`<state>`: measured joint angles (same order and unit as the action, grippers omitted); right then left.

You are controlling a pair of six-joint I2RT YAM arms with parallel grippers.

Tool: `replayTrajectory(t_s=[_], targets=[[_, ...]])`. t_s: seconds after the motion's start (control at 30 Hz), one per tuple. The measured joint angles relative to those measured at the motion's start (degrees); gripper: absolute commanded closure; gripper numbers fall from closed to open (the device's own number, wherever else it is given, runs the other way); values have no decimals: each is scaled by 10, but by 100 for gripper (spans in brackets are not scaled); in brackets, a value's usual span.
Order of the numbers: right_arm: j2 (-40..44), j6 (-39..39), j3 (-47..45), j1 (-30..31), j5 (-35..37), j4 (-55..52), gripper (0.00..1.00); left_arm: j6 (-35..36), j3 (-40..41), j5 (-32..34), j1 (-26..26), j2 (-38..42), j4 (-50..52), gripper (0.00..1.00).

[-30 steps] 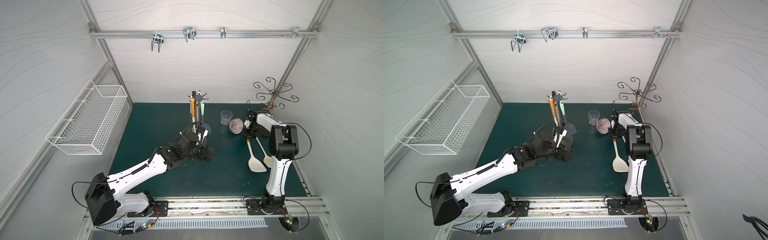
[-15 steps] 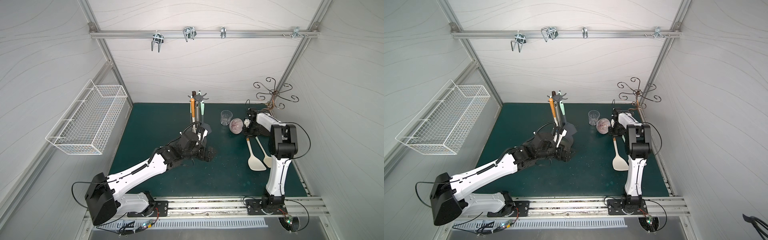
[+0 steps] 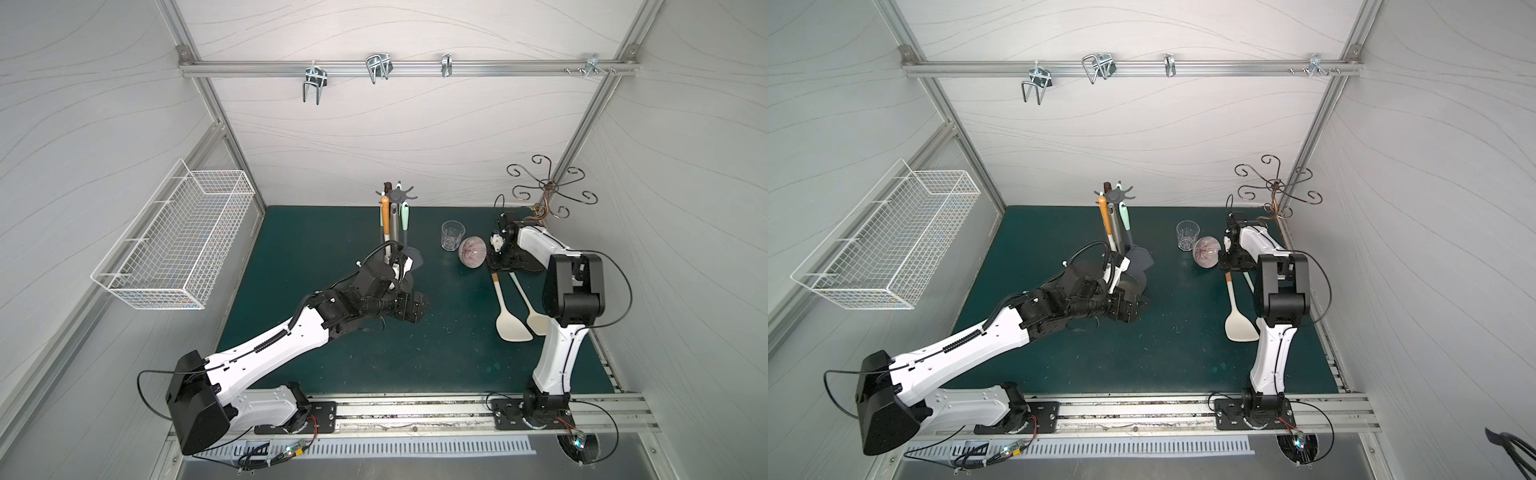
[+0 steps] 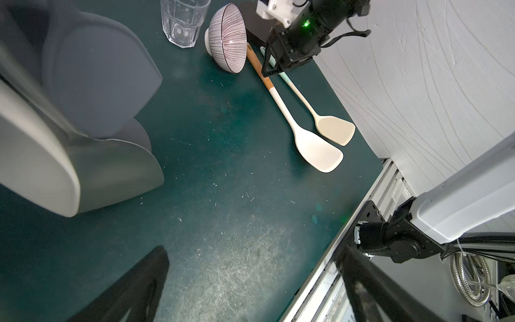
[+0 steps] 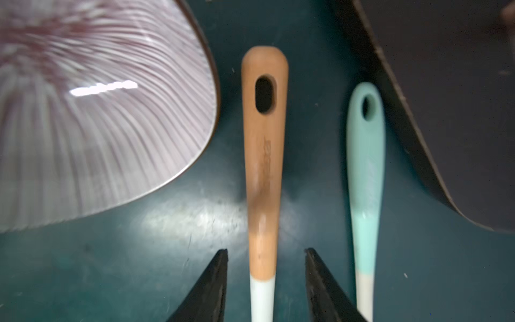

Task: Take the spatula off the kitchen utensil rack
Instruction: Place the spatula at the center of the board, then take off the spatula from the rack.

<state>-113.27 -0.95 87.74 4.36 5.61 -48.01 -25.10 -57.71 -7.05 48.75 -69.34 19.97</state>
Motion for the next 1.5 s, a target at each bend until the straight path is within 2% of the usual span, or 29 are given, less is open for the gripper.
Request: replayTrajectory(t_s=[0.23,0.43,0.7,0.97,1.3,1.5], targets=[[161,18,-68,0,5,0,46,0,-26,21,0,29,58,0],[291,41,-117,12,-30,1,42,-1,-43,59,0,54,122,0],[445,68,-147,83,-96,-1,35,-12,-43,114,0,139,195,0],[546,90,-158,157,-141,-7,31,-37,-44,140,0,208,273,0],[651,131,-202,210,-212,-5,27,-56,-36,137,0,365,325,0],[663,132,-204,216,-255,20,25,-60,-22,146,0,377,337,0]])
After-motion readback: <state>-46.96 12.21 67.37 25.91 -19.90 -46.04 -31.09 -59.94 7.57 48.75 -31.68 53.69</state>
